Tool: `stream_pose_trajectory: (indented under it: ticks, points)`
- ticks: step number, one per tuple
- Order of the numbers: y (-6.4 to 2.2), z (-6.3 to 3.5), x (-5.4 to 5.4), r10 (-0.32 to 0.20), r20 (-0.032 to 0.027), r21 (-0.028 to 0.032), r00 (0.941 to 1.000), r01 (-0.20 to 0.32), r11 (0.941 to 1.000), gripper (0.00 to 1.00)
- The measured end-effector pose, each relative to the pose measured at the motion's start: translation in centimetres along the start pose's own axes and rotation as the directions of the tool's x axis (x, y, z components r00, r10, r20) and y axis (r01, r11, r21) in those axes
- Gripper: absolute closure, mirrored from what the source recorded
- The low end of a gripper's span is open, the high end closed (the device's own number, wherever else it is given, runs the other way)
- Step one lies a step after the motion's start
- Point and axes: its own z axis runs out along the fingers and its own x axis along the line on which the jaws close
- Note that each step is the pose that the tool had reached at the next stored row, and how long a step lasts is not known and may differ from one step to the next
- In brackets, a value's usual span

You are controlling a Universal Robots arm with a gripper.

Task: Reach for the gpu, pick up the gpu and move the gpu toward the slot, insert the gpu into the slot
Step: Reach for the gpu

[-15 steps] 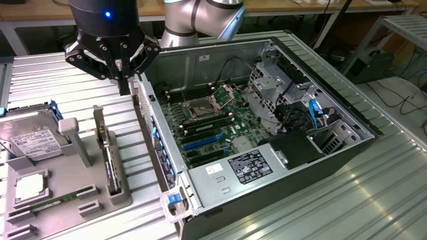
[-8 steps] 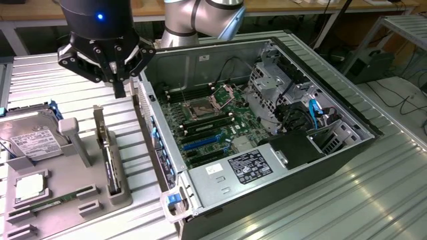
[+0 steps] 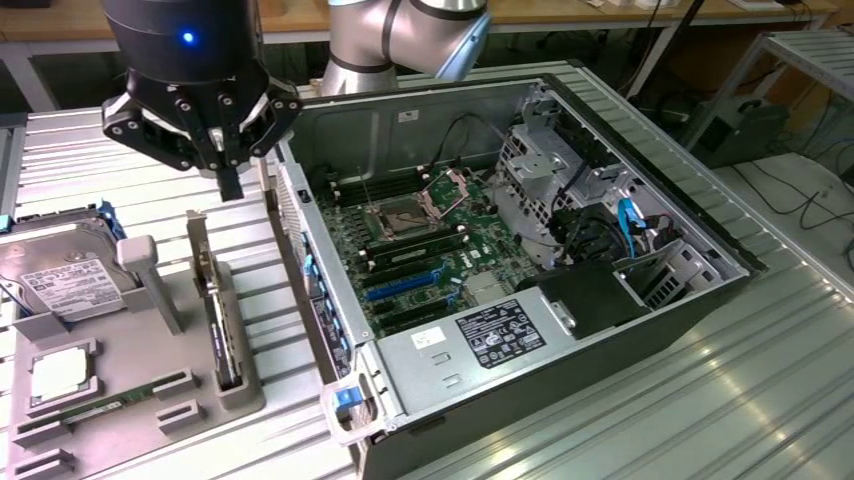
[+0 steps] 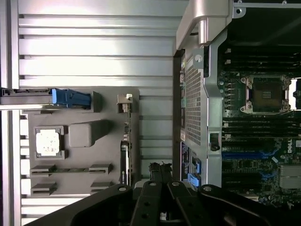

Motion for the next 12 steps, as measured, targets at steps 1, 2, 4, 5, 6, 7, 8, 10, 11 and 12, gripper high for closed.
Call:
stream_pose_trajectory:
  ticks: [1,2,4,5,6,7,8,10,11,12]
  points:
    - [-0.03,0.00,0.1,-0.004,-0.0002,-0.0001,1.0000,0.004,1.0000,0.89]
    - [-0.06,0.00,0.2,-0.008,-0.0004,-0.0002,1.0000,0.008,1.0000,0.89]
    - [-0.11,-0.01,0.4,-0.015,-0.0007,-0.0003,0.9999,0.015,0.9999,0.89]
    - [-0.13,-0.01,0.6,-0.018,-0.0008,-0.0004,0.9998,0.018,0.9998,0.89]
    - [-0.16,-0.02,0.7,-0.020,-0.0009,-0.0005,0.9998,0.020,0.9998,0.89]
    - [-0.19,-0.02,0.9,-0.024,-0.0011,-0.0005,0.9997,0.024,0.9997,0.89]
    - [-0.23,-0.03,1.1,-0.029,-0.0013,-0.0007,0.9996,0.029,0.9996,0.89]
    - [-0.27,-0.04,1.3,-0.034,-0.0015,-0.0008,0.9994,0.034,0.9994,0.89]
    - [-0.31,-0.04,1.5,-0.038,-0.0017,-0.0010,0.9993,0.038,0.9993,0.89]
    - [-0.34,-0.04,1.6,-0.041,-0.0018,-0.0010,0.9991,0.041,0.9992,0.89]
